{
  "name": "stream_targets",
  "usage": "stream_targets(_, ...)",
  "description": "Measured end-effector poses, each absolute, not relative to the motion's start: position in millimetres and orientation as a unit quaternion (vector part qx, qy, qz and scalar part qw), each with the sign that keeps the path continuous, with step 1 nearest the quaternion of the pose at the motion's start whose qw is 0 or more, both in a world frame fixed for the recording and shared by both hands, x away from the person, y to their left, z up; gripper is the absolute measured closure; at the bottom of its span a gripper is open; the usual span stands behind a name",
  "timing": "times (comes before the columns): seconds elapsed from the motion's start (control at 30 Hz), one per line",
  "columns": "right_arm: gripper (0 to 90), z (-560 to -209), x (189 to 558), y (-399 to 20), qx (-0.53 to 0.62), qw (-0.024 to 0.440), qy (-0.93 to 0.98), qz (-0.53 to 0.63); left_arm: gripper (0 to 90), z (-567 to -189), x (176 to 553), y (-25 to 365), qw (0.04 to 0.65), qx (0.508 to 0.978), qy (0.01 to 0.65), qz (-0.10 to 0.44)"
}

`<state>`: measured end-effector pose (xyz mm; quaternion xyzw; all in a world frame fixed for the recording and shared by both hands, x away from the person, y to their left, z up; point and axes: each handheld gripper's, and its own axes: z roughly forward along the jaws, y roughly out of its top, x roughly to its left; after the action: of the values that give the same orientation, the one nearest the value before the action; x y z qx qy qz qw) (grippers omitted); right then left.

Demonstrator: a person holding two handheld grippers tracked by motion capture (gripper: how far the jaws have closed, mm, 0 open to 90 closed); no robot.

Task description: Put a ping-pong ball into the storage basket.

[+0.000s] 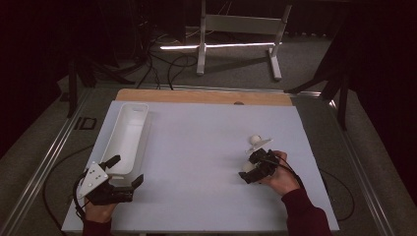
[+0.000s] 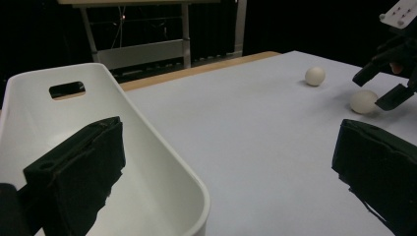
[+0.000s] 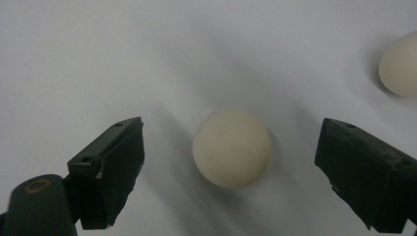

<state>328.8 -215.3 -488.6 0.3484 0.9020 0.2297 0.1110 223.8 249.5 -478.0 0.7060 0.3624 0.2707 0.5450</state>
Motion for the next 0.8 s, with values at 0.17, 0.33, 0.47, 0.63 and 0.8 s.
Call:
stream_targets(0.17, 13.4, -491.8, 331.0, -215.2, 0.35, 0.11, 0.902, 0.228, 0.3, -478.1, 223.8, 249.5, 0.545, 0.706, 0.363, 0.271)
stream_targets(0.33, 15.7, -493.8, 332.5, -214.6, 0.353, 0.107, 0.902, 0.222, 0.3, -478.1, 223.8, 249.6, 0.545, 0.706, 0.363, 0.271)
stream_targets(0.47, 23.1, -496.4, 332.8, -213.3, 0.353, 0.112, 0.905, 0.208, 0.3, -478.3, 224.0, 249.3, 0.544, 0.707, 0.363, 0.271)
stream_targets(0.63, 32.6, -497.9, 333.6, -212.4, 0.351, 0.12, 0.907, 0.199, 0.3, -478.4, 224.0, 249.1, 0.543, 0.707, 0.362, 0.271)
stream_targets(0.8, 43.6, -500.3, 334.7, -212.5, 0.349, 0.112, 0.91, 0.196, 0.3, -478.5, 224.1, 249.1, 0.542, 0.709, 0.362, 0.271)
